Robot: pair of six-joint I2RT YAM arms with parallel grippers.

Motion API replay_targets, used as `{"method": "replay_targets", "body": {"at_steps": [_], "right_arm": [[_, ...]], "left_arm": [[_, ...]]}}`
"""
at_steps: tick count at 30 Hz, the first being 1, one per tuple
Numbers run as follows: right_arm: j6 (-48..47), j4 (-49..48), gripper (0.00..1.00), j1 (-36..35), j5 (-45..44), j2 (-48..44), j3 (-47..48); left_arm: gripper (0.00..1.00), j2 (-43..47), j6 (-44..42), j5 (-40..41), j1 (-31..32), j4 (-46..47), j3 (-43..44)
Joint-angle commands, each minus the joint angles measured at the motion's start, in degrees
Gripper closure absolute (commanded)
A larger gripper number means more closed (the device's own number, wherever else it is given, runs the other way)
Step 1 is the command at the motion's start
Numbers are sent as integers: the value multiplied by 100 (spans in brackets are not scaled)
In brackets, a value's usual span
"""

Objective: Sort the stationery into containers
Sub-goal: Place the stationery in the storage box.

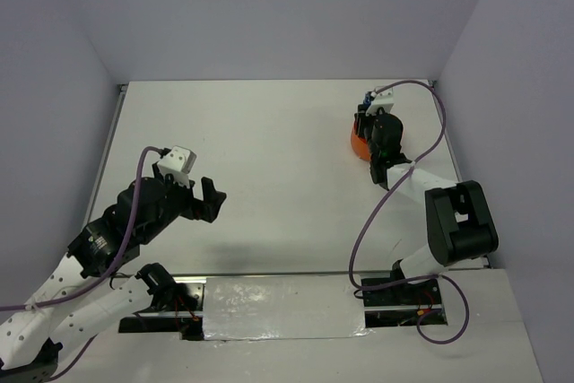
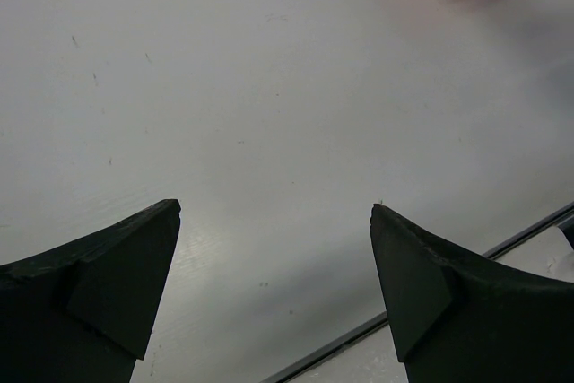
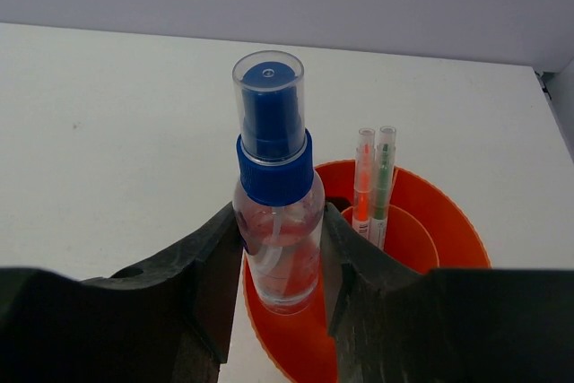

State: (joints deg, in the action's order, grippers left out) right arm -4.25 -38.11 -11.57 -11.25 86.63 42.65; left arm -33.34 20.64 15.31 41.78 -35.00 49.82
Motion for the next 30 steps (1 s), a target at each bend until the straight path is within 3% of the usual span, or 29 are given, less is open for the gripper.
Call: {"method": "replay_targets", "body": {"at_steps": [1,18,20,24,30], "right_arm": [[-120,-601,100,59,-71,21,-29],[-427,-777,95,85,175,135,-328],[-462,-760,92,85,228,170,-337],[-463,-777,76,94,359,249,-389],[-436,-891,72,103,378,258,-468]], "left_arm": [[1,-32,-192,-125,6,284,-8],[1,38,-227,-213,6,310,-25],[1,47,-236,-222,6,310,-25],[1,56,-236,-248,6,319,-34],[1,65,-254,-265,6,328,-34]]}}
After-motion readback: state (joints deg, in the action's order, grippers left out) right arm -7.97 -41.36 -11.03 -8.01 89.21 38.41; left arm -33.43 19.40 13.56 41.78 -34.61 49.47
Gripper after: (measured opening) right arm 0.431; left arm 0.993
